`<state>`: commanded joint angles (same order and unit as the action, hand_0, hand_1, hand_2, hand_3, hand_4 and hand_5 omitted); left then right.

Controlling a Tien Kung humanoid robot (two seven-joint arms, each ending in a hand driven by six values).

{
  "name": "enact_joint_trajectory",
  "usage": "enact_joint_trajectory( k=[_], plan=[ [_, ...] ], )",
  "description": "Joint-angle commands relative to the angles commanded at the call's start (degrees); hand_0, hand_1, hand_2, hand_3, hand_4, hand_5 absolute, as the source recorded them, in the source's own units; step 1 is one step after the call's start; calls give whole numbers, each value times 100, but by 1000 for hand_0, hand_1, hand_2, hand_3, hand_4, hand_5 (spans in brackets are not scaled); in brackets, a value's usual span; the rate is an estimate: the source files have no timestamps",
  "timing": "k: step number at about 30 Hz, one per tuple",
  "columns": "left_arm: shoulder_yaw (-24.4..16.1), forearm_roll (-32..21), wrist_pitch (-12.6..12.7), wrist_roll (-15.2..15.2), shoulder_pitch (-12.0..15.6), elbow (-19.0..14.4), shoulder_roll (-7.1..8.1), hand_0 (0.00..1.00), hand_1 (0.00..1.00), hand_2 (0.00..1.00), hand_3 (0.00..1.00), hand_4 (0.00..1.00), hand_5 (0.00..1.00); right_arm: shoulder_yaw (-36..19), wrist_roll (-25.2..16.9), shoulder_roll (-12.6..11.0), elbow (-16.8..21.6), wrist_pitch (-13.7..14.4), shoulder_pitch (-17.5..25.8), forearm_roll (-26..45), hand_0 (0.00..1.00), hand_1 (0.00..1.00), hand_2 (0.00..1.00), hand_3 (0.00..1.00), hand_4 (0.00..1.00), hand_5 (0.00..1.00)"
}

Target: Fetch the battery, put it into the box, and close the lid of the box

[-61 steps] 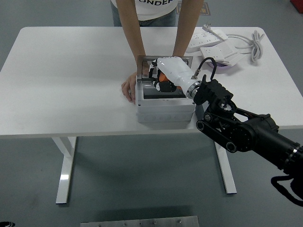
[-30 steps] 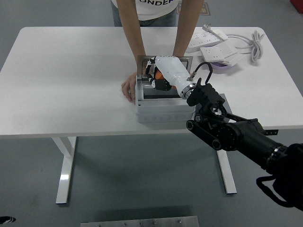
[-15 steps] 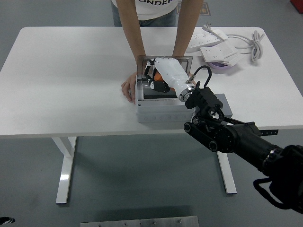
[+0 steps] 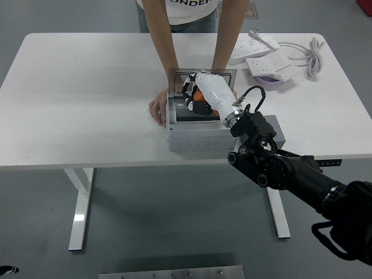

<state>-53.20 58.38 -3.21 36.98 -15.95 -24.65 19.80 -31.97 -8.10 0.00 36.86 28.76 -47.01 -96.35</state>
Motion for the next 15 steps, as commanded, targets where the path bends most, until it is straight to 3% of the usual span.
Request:
enact_joint_trajectory(
  k=[4, 5, 9, 10, 15],
  plan=[
    [1, 0, 1, 0, -12, 1, -4, 855, 901, 844, 790, 846, 496, -14, -9, 0, -4, -60, 5, 24, 202, 259, 277, 342, 181, 2],
    [0, 3, 1, 0, -15, 2, -5, 855, 901, 844, 791, 846, 495, -19, -15, 0, -5, -77, 5, 29, 283, 306, 375, 442, 398, 2],
    [-3, 9, 0, 0, -24, 1, -5, 855, 901, 844, 791, 846, 495, -45, -9, 0, -17, -180, 5, 47, 283, 306, 375, 442, 398, 2],
    [-5, 13, 0, 0, -25, 0, -5, 855, 900, 843, 791, 845, 494, -48, 7, 0, -19, -224, 6, 46, 304, 358, 426, 548, 457, 81],
    [-9, 19, 2, 0, -28, -2, -4, 855, 900, 843, 791, 845, 494, -50, 89, 0, -32, -390, 16, 36, 304, 358, 426, 548, 457, 81]
  ],
)
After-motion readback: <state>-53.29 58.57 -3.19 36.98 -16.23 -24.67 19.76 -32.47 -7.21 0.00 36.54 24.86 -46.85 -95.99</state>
